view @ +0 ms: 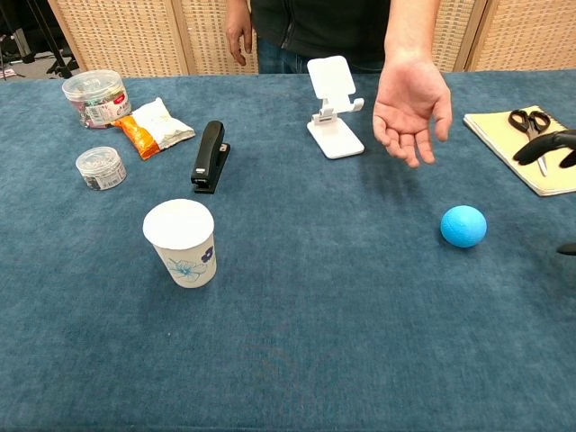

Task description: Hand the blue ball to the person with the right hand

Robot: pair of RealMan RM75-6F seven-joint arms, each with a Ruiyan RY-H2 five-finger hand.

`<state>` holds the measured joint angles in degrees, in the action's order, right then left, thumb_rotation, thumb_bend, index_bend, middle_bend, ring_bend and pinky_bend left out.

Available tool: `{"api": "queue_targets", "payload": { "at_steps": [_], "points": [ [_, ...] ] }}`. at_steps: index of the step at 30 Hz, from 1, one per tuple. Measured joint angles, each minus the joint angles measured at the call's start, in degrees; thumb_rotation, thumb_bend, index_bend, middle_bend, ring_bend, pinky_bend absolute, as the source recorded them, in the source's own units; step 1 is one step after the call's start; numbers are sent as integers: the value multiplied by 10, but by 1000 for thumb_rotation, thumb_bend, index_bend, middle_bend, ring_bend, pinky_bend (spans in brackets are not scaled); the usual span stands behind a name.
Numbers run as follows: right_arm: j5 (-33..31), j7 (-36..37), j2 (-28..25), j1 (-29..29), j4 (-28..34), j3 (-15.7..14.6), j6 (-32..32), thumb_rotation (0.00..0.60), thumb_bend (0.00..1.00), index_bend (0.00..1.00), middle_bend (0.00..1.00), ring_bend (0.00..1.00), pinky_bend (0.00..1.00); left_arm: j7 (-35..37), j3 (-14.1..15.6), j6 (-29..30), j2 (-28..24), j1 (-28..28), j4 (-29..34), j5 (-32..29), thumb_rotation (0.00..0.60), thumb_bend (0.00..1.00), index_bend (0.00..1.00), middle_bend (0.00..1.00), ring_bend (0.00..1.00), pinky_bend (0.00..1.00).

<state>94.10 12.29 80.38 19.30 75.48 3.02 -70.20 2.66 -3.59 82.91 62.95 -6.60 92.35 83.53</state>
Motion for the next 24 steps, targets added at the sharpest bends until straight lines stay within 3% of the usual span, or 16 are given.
{"api": "queue_targets", "payload": {
  "at_steps": [8,14,24],
  "points": [
    [-36,-36,46,34,-18,11,53,600,17,253,268,181,264,5,-2,-9,-2,-2,-2,-9,600,0,0,0,0,0],
    [-63,-57,77,58,-37,20,86,600,129,289,294,194,271,3,-4,-15,0,-5,-3,-16,600,0,0,0,0,0],
    [-77,-84,117,76,-67,24,94,600,232,486,487,359,381,-4,-6,-25,5,-9,-6,-27,600,0,0,0,0,0]
  ]
}}
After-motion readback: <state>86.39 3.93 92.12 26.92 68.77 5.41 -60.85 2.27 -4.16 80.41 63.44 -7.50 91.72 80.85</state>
